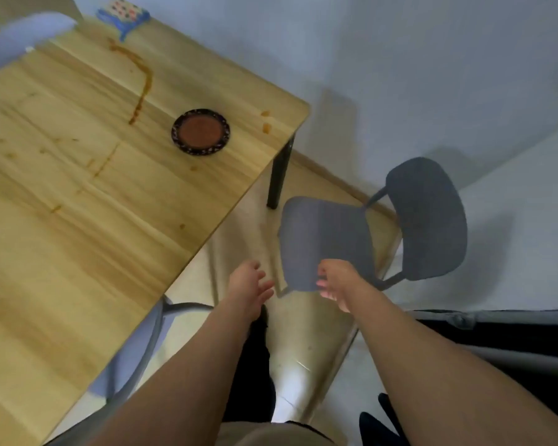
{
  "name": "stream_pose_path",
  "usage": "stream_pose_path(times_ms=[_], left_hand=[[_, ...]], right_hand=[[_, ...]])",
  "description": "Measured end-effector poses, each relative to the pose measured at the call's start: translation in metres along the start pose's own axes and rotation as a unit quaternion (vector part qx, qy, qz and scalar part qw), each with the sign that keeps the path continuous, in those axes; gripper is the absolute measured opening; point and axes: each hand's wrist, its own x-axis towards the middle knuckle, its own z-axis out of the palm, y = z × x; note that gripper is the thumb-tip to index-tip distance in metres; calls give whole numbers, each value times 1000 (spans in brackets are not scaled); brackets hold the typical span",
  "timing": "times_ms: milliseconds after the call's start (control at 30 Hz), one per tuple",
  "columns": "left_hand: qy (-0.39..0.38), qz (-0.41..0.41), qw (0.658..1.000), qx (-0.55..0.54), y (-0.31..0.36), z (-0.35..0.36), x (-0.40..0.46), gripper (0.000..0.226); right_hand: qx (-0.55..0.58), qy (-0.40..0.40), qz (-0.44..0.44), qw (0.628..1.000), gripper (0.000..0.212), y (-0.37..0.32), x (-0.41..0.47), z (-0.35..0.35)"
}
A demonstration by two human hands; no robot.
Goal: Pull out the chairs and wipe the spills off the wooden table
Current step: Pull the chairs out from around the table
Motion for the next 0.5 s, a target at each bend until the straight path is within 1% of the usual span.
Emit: stream_pose_path(times_ms=[67,167,200,267,300,367,400,500], left_hand=[[-34,-14,998,46,11,43,14,20],[-57,-44,991,111,23,94,35,19],[-70,-53,988,123,26,111,38,18],[-84,-73,983,143,30,142,42,23],[-87,-77,981,153,31,156,43,24],[-103,-85,974,185,31,184,45,16],[-107,-88,970,200,30,197,47,12],[-86,-74,968,226,26,230,51,14]], right_hand=[[9,49,1,999,29,-23,19,-29],[-30,108,3,994,18,-55,39,-75],[-49,130,-9,990,15,-64,43,-90],[-81,168,-36,982,19,-78,52,-118],[-98,180,-46,978,15,-83,58,-134],[-126,211,-54,968,6,-89,74,-165],[-135,223,-57,964,11,-93,82,-181],[-189,288,-20,938,51,-108,102,-215]])
